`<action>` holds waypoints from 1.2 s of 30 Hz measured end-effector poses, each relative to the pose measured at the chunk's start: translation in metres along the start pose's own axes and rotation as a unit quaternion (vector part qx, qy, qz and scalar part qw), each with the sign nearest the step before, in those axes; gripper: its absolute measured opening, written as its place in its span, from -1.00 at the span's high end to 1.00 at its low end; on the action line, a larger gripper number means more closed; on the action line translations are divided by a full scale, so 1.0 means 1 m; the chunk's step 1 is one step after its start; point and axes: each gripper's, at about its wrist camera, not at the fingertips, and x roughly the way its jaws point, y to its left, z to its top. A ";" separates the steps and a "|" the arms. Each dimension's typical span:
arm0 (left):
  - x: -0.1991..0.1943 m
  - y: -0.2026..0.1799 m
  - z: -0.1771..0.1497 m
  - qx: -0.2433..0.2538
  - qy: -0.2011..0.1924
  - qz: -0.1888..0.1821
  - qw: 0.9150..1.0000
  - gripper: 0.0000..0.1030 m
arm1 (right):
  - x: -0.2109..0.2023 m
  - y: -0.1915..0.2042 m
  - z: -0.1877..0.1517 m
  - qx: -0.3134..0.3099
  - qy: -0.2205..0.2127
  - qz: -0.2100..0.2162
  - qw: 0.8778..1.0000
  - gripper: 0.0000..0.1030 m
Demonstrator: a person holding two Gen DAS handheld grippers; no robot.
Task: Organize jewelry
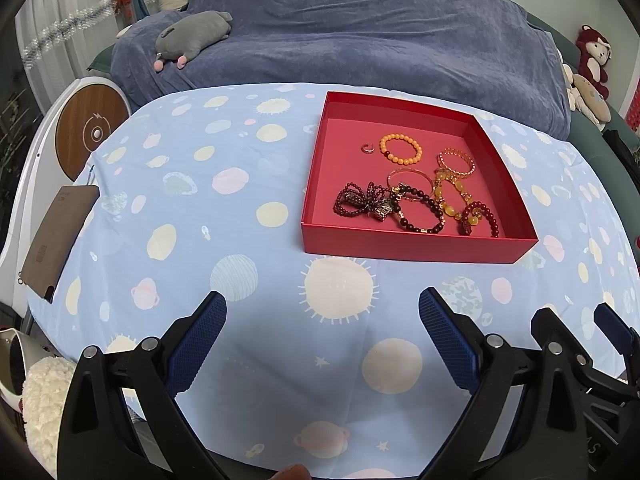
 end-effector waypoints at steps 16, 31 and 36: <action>-0.005 0.000 0.000 0.000 -0.010 -0.001 1.000 -0.80 | -0.001 -0.001 -0.002 -0.003 -0.003 -0.001 1.000 -0.87; 0.001 -0.004 0.000 0.012 -0.004 -0.001 1.000 -0.80 | -0.001 -0.001 -0.003 -0.007 -0.002 -0.001 1.000 -0.87; 0.000 -0.005 0.000 0.012 -0.013 0.012 1.000 -0.80 | -0.001 -0.001 -0.004 -0.009 -0.001 -0.001 1.000 -0.87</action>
